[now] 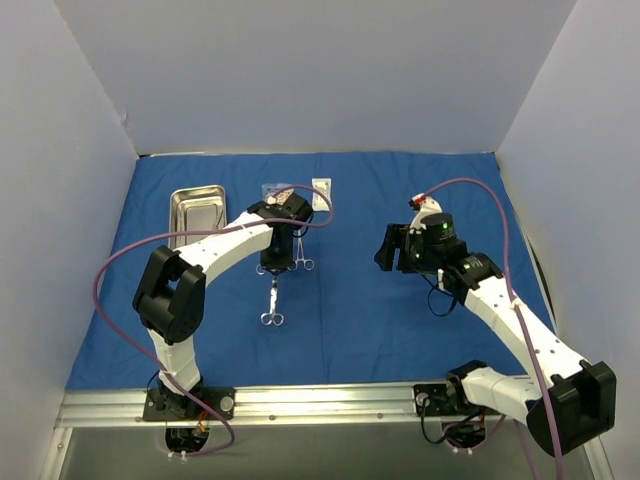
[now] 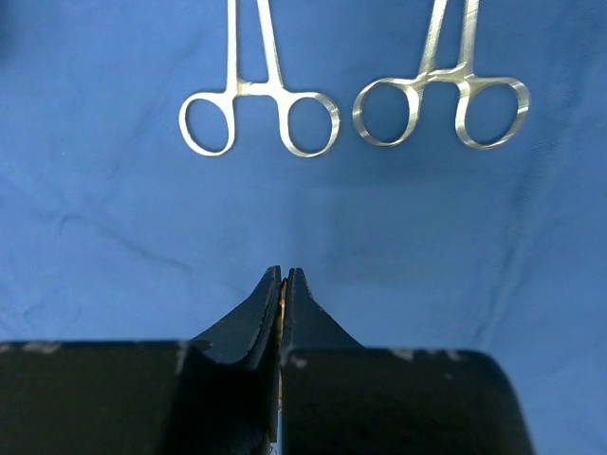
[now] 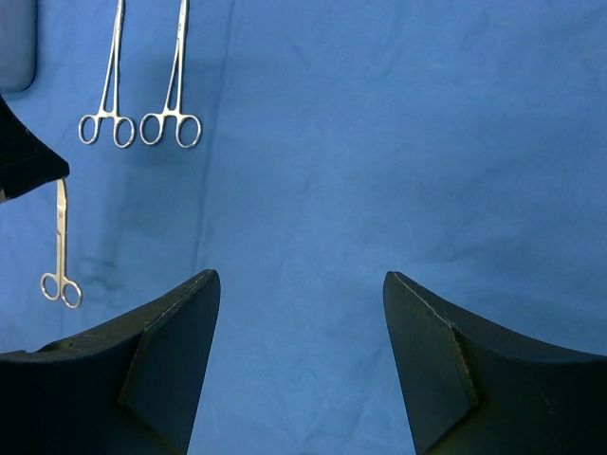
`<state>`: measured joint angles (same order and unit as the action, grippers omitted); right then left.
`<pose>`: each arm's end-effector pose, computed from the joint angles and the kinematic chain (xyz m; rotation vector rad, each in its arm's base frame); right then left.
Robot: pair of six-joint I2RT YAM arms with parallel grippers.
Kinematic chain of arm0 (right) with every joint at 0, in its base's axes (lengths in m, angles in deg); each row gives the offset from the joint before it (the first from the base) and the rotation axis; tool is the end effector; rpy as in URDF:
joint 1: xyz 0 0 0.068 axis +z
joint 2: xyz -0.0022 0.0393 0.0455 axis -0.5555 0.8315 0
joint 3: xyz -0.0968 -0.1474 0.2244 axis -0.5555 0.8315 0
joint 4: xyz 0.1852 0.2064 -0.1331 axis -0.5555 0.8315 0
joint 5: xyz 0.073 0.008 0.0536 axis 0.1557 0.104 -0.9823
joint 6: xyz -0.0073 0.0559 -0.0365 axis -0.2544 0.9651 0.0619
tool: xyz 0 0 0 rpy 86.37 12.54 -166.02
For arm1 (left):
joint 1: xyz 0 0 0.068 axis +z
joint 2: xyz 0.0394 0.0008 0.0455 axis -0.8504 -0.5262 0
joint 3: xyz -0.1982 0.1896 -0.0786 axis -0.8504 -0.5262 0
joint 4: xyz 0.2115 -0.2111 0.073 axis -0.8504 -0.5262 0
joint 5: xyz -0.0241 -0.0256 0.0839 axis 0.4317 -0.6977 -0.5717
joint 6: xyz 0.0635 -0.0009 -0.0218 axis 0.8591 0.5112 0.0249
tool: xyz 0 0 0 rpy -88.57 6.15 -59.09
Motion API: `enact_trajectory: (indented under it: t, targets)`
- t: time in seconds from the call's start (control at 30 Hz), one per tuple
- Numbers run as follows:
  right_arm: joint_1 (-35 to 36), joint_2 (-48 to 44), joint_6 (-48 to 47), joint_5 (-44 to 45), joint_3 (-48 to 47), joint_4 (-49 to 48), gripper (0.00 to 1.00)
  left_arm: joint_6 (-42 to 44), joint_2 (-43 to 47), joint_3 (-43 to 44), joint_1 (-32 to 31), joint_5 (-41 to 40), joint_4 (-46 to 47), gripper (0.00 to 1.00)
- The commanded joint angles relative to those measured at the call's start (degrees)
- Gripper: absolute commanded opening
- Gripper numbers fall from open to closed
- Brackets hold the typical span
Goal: Open and lay out the surgical kit
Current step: Place the medical item in the surgical kit.
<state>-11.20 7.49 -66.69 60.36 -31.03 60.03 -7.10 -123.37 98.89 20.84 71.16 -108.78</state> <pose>0.2751 0.1246 0.2874 -0.1468 2.0700 0.6566 0.3440 -0.2434 0.2019 -0.0051 2.7945 0.1640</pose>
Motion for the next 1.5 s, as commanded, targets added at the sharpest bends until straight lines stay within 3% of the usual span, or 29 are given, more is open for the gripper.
enact_trajectory:
  t: [0.0,0.53,1.07,1.47]
  targets:
    - [-0.2,0.6,-0.5,-0.8,0.3,-1.3,0.65,-0.5,2.7,-4.6,1.2,0.1,5.3,0.02]
    - [-0.2,3.0,-1.2,-1.1,-0.4,-1.2,0.65,5.9,1.6,-11.9,2.9,3.6,16.2,0.02]
    - [-0.2,3.3,-1.0,-0.9,-0.9,-1.0,0.65,4.8,0.5,-13.6,4.0,4.4,15.6,0.03]
    - [-0.2,3.4,-1.0,-1.0,-0.9,-1.2,0.65,3.3,1.1,-14.4,5.0,4.4,15.0,0.2]
